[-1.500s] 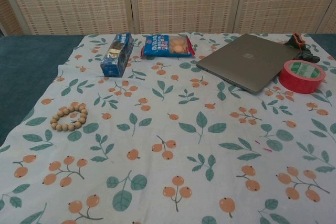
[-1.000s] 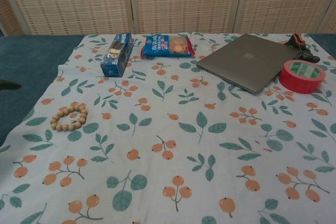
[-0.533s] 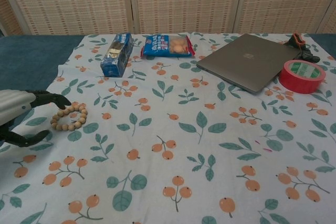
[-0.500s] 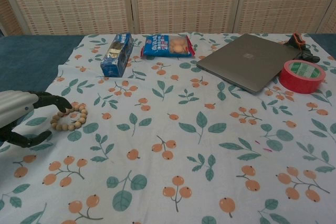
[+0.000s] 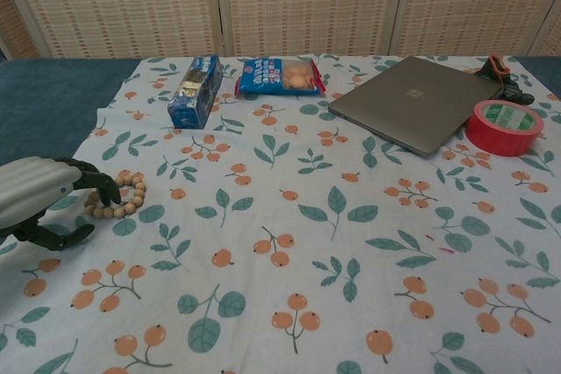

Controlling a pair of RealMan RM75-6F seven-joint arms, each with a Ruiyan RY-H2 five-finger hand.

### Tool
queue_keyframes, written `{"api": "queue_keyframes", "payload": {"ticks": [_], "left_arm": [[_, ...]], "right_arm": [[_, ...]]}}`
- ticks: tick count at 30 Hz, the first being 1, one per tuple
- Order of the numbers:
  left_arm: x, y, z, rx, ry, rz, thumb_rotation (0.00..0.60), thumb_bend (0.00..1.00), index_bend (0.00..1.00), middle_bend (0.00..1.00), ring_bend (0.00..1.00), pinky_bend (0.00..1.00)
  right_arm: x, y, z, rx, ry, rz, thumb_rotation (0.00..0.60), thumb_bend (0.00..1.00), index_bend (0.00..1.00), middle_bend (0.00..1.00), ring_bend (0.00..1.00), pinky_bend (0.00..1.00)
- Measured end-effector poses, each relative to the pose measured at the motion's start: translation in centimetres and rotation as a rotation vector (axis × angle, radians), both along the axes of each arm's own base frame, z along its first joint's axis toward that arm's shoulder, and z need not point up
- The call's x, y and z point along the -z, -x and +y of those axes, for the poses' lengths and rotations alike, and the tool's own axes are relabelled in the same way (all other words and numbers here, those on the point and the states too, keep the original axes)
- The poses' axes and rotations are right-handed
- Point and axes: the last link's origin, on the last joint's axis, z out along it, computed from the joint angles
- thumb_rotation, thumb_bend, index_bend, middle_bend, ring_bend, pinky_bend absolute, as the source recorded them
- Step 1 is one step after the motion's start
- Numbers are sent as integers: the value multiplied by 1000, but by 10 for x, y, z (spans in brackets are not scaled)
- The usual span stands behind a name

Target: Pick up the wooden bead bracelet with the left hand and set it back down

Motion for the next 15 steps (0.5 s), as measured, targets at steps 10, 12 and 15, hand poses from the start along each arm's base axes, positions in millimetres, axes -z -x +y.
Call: {"api": "queue_keyframes", "payload": {"ticks": [10,12,15], "left_arm": [[9,1,8,9,-10,70,600,458,408,464,213,186],[10,1,9,9,-8,80,600,458,422,479,221,186],[13,2,11,9,-3,93,600,457,478,503,230,187]], "right_arm": [[0,0,0,3,-9,-7,519,314,0,0,0,0],[0,1,0,5,-9,-8,519,314,0,0,0,0],[1,1,0,6,-12,-9,518,314,0,0,0,0]]}}
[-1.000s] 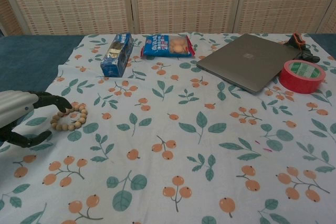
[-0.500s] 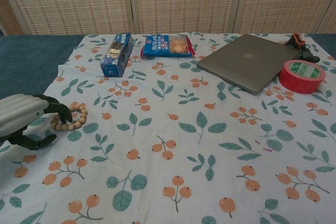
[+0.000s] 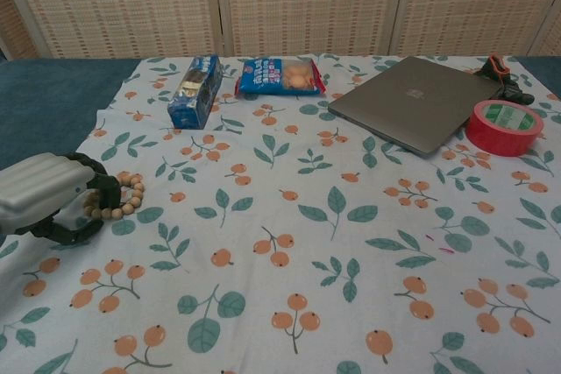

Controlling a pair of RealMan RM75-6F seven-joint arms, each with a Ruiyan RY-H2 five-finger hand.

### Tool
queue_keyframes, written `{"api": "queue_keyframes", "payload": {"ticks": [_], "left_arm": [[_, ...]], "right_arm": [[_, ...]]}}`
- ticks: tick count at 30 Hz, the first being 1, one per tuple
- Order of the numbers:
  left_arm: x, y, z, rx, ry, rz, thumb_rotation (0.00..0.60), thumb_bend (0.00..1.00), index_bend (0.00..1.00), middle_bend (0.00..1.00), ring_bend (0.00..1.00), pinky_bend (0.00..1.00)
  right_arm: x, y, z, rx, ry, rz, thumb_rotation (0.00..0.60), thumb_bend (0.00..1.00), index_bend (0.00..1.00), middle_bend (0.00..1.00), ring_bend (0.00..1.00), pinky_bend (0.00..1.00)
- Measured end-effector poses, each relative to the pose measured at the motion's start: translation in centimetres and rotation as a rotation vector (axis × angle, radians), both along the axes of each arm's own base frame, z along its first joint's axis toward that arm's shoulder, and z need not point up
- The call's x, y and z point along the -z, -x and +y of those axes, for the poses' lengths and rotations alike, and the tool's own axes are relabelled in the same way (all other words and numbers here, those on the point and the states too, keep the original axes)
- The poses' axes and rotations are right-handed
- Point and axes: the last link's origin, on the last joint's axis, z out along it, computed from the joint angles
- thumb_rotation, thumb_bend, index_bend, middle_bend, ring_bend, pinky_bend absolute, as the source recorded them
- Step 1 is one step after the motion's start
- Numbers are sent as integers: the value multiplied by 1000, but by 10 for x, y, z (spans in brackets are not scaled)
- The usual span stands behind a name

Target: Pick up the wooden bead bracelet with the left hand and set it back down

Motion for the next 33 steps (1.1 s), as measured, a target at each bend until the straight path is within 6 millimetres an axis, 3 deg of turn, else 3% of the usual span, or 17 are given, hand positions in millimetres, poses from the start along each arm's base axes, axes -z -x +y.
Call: {"api": "queue_keyframes", "payload": {"ticks": [13,21,33], "left_arm": [[1,-3,3,1,-3,-21,600,491,656,678,347,221],[-9,-7,13,-108,-71,-255,600,710,759,788,432,262],[-37,-4,47,-408,-198,-643,600,760,764,794,440,277]], "right_arm": [[1,0,-1,6,-7,-2,517,314,0,0,0,0],[2,0,-1,7,-13,-4,517,314,0,0,0,0],[3,0,0,9,-30,-20,517,314,0,0,0,0]]}}
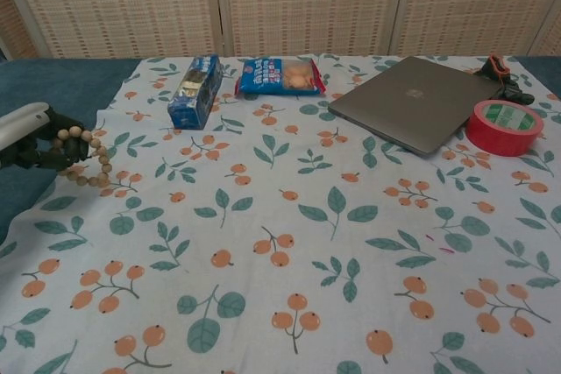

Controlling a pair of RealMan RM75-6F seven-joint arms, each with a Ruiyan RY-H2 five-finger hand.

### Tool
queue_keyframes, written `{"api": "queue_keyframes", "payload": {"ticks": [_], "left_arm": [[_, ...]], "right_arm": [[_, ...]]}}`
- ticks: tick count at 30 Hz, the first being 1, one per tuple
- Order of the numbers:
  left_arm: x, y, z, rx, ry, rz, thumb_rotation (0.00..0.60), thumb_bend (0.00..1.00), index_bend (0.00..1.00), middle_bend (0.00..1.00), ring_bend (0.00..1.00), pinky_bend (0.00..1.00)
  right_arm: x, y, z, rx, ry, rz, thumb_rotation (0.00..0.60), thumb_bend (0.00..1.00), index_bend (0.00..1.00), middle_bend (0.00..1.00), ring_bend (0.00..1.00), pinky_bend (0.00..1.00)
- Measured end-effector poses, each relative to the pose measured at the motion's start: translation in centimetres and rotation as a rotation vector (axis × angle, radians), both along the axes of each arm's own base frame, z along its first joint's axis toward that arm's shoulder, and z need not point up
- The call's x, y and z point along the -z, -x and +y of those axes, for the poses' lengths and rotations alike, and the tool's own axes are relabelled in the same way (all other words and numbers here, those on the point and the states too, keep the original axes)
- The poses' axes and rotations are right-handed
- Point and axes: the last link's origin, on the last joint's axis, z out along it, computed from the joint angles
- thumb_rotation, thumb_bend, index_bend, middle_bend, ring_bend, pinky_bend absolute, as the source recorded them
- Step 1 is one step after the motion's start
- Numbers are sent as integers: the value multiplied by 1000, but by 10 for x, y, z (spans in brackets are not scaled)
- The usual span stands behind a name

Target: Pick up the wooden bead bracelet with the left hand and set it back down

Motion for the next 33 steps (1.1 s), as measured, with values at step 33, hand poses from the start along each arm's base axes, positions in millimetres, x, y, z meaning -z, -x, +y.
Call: {"api": "queue_keyframes", "payload": {"ticks": [33], "left_arm": [[-73,-13,41,-519,32,-957,600,601,535,719,453,321]], "right_arm": [[9,1,0,16,-76,-14,518,313,0,0,0,0]]}}
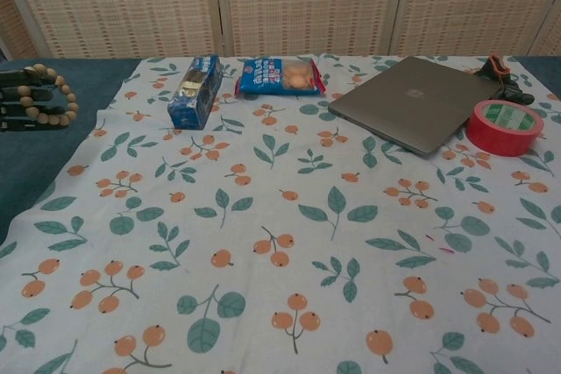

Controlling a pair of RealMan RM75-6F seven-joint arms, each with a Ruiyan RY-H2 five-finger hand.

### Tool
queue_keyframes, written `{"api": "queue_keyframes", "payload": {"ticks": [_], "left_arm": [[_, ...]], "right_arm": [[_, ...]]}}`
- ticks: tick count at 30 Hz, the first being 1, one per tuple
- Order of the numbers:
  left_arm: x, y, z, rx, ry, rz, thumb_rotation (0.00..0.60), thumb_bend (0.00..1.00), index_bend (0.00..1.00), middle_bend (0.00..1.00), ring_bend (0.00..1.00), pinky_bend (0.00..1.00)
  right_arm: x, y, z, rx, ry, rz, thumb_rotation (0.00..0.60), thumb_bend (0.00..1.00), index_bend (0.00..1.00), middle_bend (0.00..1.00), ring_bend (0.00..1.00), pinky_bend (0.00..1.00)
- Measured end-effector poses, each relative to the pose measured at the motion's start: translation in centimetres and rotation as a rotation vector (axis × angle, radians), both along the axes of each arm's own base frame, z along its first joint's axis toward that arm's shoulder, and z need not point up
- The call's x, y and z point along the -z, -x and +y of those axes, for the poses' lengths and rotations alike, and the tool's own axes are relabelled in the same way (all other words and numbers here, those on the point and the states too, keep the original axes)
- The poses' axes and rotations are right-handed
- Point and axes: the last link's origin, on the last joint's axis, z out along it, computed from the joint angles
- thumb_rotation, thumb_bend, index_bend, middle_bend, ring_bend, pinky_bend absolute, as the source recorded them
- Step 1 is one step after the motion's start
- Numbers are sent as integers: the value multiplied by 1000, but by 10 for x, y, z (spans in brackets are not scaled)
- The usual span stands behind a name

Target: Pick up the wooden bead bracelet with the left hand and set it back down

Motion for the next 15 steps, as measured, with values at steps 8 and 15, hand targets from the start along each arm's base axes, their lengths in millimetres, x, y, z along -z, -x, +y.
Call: {"api": "queue_keyframes", "payload": {"ticks": [8,15], "left_arm": [[-6,0,-2,22,-17,-75,600,549,501,685,425,289],[-6,3,-4,29,-28,-114,600,477,497,680,421,271]], "right_arm": [[1,0,0,1,-9,-3,518,313,0,0,0,0],[2,0,0,3,-20,-8,518,314,0,0,0,0]]}}
